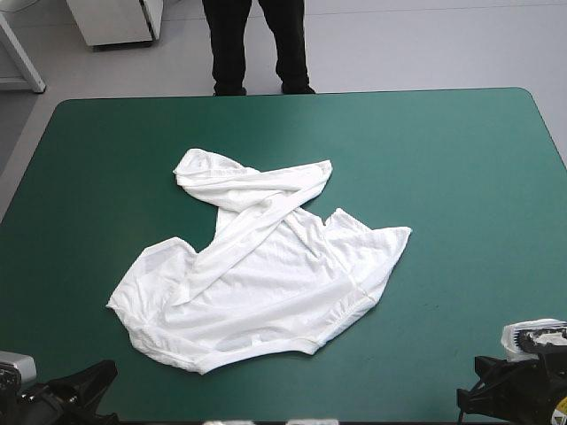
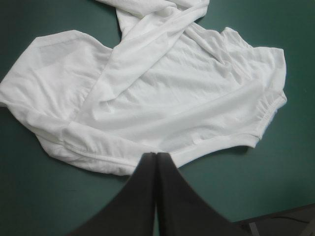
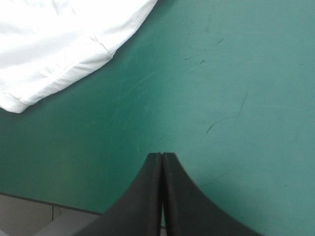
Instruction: Fold the cloth
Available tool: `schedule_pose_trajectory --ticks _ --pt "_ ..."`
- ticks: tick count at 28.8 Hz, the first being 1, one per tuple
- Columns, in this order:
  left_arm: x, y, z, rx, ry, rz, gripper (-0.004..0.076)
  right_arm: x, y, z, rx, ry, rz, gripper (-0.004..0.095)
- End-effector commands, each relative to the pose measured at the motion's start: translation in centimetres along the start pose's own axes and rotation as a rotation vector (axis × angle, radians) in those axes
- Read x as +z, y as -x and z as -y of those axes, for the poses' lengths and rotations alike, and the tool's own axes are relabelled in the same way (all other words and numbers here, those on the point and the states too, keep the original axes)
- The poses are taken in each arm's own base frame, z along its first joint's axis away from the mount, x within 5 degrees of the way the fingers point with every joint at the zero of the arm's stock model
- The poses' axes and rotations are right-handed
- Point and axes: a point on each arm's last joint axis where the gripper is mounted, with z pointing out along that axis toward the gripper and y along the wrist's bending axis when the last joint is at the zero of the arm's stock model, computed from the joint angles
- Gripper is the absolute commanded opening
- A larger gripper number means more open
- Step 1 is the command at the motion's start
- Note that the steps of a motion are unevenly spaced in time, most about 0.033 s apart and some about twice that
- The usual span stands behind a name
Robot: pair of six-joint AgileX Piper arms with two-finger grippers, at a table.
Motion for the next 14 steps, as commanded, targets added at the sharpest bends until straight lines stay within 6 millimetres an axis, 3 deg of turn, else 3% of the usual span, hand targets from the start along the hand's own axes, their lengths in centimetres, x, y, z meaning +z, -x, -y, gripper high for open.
schedule_pose_trajectory --ticks 1,9,12,14 --pt "-0.24 0.21 0.33 -0.007 -0.021 -0.033 -0.0010 -0.32 0.48 -0.19 0.002 0.006 0.008 -0.0017" --pt "-0.24 0.36 -0.11 -0.026 0.028 -0.016 0.0003 -0.32 0.48 -0.19 0.002 0.006 0.008 -0.0017" --pt "-0.39 0.52 -0.35 0.000 0.058 -0.001 0.0081 -0.32 0.48 -0.19 0.002 0.006 0.008 -0.0017" --pt "-0.43 0.56 -0.48 0.007 0.074 0.002 0.0202 -0.32 0.48 -0.19 0.002 0.006 0.008 -0.0017"
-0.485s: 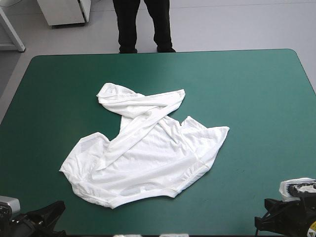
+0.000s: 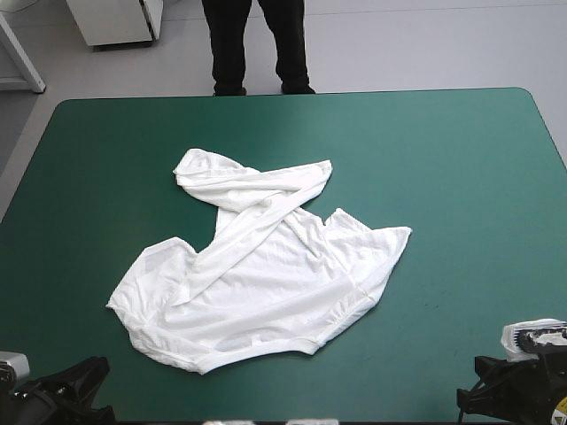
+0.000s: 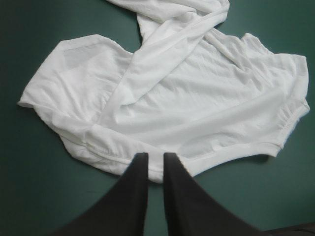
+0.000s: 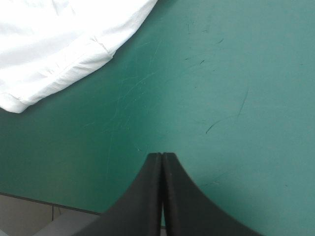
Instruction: Fold the cloth
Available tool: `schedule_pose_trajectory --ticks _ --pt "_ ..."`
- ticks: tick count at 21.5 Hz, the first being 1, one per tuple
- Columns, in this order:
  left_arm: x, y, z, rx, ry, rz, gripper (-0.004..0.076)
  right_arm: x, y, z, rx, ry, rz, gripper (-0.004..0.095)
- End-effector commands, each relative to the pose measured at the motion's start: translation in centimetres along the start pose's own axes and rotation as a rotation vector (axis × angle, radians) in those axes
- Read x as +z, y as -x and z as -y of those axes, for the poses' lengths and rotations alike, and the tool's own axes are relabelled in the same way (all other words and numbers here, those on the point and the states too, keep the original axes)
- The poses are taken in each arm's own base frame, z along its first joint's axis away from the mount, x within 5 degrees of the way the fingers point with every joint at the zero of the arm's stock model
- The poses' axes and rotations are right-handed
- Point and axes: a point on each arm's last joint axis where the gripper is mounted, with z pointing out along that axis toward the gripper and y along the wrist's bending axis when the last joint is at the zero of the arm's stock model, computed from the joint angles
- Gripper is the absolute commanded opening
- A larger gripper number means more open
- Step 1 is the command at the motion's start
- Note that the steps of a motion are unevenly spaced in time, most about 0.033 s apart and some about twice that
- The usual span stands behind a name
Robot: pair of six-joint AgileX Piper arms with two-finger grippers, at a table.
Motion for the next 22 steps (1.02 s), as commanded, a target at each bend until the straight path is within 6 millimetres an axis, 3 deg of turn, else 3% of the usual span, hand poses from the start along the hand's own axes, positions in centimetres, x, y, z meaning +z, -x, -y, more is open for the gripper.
schedule_pose_trajectory --ticks 1,5,7,10,12,16,20,22 --pt "-0.4 0.5 0.1 0.016 0.011 -0.014 0.0262 -0.3 0.5 -0.2 0.002 0.006 0.008 -0.0018" --pt "0.2 1.0 -0.1 0.026 0.051 -0.053 0.0547 -0.3 0.5 -0.2 0.003 0.008 0.008 -0.0017" --pt "1.1 2.2 -0.5 0.038 0.125 -0.093 0.0588 -0.3 0.5 -0.3 0.017 0.022 0.005 -0.0017" --pt "2.3 4.8 -1.0 0.092 0.245 -0.138 0.0587 -0.4 1.0 -0.6 0.019 0.031 0.000 -0.0015" --pt "3.1 6.8 -1.1 0.143 0.310 -0.169 0.0587 -0.9 2.8 -0.8 0.001 0.006 0.003 -0.0008" --pt "5.6 9.9 -0.9 0.194 0.363 -0.256 0.0562 -2.2 9.7 -1.5 -0.059 -0.080 0.035 -0.0007" --pt "9.6 11.3 -1.9 0.209 0.466 -0.394 0.0561 -1.5 15.0 -2.5 -0.056 -0.088 0.030 -0.0008" --pt "11.9 11.7 -2.5 0.207 0.522 -0.466 0.0561 -0.8 16.2 -2.7 -0.054 -0.089 0.011 -0.0008"
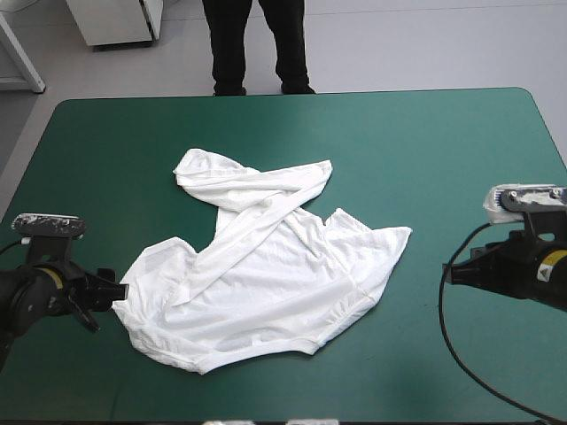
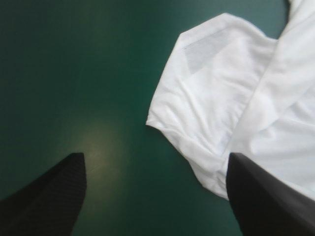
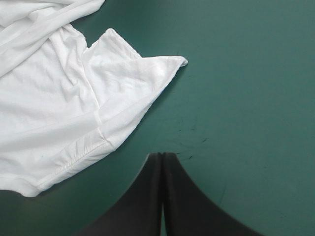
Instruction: Fold the cloth
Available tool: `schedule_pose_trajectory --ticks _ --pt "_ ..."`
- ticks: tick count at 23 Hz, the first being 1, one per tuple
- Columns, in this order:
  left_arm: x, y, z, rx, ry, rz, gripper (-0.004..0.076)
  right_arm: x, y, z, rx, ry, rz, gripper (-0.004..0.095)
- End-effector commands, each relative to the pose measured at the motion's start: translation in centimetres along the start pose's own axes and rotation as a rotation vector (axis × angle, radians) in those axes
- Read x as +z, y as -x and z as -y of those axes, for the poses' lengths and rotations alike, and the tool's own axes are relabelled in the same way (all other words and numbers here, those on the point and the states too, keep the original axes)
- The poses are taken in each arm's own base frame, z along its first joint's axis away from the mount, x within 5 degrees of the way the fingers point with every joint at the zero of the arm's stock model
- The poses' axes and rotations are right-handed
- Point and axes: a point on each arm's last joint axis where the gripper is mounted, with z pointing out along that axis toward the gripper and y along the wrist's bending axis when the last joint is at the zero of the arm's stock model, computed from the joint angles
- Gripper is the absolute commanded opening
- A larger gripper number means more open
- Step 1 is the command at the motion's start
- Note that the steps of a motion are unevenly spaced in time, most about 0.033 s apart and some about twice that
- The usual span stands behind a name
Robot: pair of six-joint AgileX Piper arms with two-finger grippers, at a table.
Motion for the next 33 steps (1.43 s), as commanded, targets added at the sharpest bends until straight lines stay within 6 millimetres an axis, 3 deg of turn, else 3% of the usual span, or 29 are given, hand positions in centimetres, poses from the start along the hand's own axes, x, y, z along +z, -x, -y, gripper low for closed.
schedule_pose_trajectory --ticks 1,11,16,20,26,30,33 --pt "1.4 1.4 -0.1 0.004 0.070 -0.091 0.0561 0.2 1.5 -0.1 -0.007 -0.013 0.008 -0.0008" --pt "6.8 3.2 -1.6 -0.182 -0.008 -0.198 0.0561 1.4 2.1 0.1 -0.048 -0.038 -0.022 -0.0009" --pt "12.5 2.4 -0.5 -0.212 -0.060 -0.328 0.0561 1.7 2.3 0.4 -0.064 -0.074 -0.026 -0.0009" --pt "15.3 2.3 -0.3 -0.233 -0.070 -0.370 0.0540 1.7 2.2 0.4 -0.072 -0.075 -0.034 -0.0013" --pt "18.4 1.7 -2.0 -0.270 -0.062 -0.446 0.0518 1.7 2.2 0.4 -0.090 -0.074 -0.034 -0.0013" --pt "22.1 -1.6 -0.4 -0.339 -0.138 -0.552 0.0428 1.7 2.3 0.7 -0.106 -0.108 -0.031 -0.0013" --pt "23.0 -3.4 0.1 -0.353 -0.139 -0.579 0.0253 1.7 2.3 0.7 -0.107 -0.110 -0.030 -0.0013"
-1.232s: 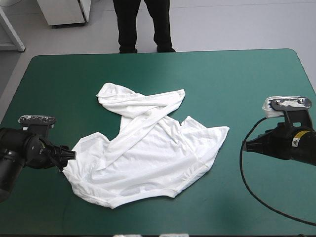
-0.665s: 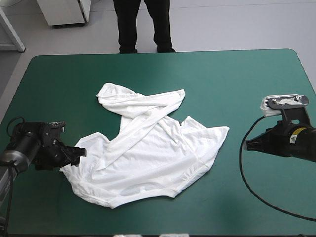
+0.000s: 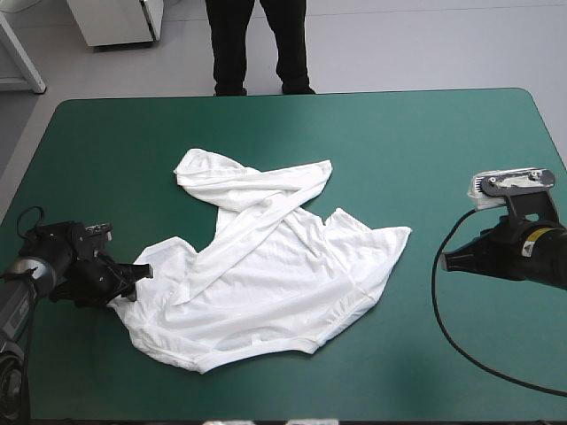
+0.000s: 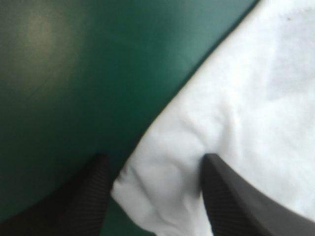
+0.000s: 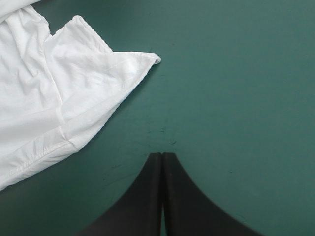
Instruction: Fold the cloth
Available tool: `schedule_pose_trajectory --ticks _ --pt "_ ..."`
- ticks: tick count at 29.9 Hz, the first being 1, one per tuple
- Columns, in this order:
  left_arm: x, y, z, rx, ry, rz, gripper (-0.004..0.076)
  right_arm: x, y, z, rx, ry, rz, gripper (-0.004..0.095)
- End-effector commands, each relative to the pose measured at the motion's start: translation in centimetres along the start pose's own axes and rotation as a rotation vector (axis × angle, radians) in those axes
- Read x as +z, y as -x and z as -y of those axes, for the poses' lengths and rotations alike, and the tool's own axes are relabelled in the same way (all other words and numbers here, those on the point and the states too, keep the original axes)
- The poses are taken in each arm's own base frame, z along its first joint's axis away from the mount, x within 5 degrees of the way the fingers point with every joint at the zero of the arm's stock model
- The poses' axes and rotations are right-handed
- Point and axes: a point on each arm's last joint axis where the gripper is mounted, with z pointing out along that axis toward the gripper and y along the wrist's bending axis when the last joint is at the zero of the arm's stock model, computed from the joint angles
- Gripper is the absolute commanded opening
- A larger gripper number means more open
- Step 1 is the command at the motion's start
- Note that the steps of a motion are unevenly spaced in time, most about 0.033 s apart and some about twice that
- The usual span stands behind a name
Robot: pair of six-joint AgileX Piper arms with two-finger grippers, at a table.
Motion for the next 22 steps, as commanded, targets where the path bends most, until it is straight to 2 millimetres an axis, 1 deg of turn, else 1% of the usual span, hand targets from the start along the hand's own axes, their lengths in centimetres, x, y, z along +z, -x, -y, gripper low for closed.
schedule_pose_trajectory --ticks 1,2,3,6,8,11,13,15,16,22 --pt "4.4 -2.0 0.0 -0.044 -0.016 -0.083 0.0157 -1.0 0.4 0.2 -0.007 -0.016 0.040 -0.0013" --pt "4.6 -2.4 -0.1 -0.038 -0.009 -0.089 0.0052 -0.9 0.4 0.2 0.000 -0.016 0.039 -0.0012" --pt "4.8 -2.6 -0.2 -0.033 -0.004 -0.092 -0.0006 -0.8 0.5 0.2 0.007 -0.016 0.036 -0.0010" --pt "4.9 -2.8 -0.2 -0.031 -0.004 -0.100 -0.0010 0.0 0.8 0.2 0.012 -0.018 0.011 0.0032" --pt "4.8 -2.8 -0.2 -0.024 -0.010 -0.103 -0.0010 1.1 1.2 -0.1 0.022 -0.006 -0.027 0.0124" --pt "4.7 -2.9 -0.1 -0.026 -0.015 -0.103 -0.0010 3.5 2.0 -0.5 0.040 0.016 -0.107 0.0334" --pt "4.4 -2.9 -0.1 -0.025 -0.016 -0.090 -0.0010 5.6 2.7 -0.9 0.052 0.035 -0.150 0.0479" --pt "4.0 -2.9 -0.1 -0.022 -0.017 -0.072 -0.0010 7.6 3.4 -1.3 0.066 0.061 -0.172 0.0563" --pt "3.8 -2.9 -0.1 -0.021 -0.018 -0.062 -0.0010 8.5 3.7 -1.5 0.074 0.074 -0.178 0.0576" --pt "2.6 -3.0 -0.1 -0.017 -0.024 -0.007 -0.0010 13.5 5.0 -2.0 0.087 0.086 -0.207 0.0554"
